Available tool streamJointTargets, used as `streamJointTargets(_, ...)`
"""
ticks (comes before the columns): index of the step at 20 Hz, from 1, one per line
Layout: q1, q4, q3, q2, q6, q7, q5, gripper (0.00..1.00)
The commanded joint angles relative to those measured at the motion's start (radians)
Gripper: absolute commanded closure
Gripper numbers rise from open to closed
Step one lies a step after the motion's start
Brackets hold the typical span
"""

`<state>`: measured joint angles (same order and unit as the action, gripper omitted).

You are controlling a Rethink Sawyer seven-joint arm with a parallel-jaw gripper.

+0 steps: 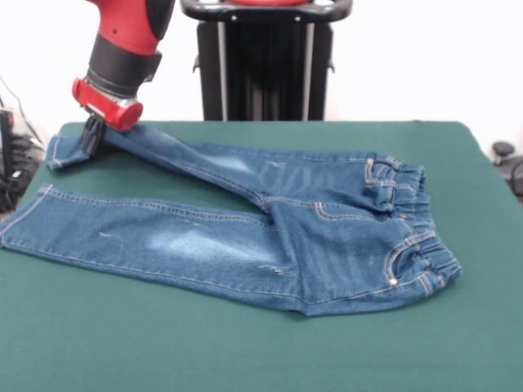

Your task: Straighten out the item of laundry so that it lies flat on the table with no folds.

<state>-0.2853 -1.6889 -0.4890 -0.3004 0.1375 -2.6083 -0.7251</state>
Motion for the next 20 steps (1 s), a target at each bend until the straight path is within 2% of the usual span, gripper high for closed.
streamJointTargets(1, 0.114, 0.091, 0.014, 0.112, -0.042, -0.078, 0.116, 1.00)
streamJointTargets(4, 0.134, 0.075, -0.001, 0.109, -0.051, -0.087, 0.141, 1.00)
streamJointTargets(7, 0.239, 0.072, -0.135, 0.157, -0.033, -0.150, 0.239, 1.00)
streamJointTargets(13, 0.236, 0.092, -0.109, 0.137, -0.028, -0.114, 0.307, 1.00)
streamJointTargets(17, 0.305, 0.106, -0.193, 0.145, -0.038, -0.103, 0.353, 1.00)
streamJointTargets(20, 0.327, 0.110, -0.229, 0.153, -0.043, -0.095, 0.376, 1.00)
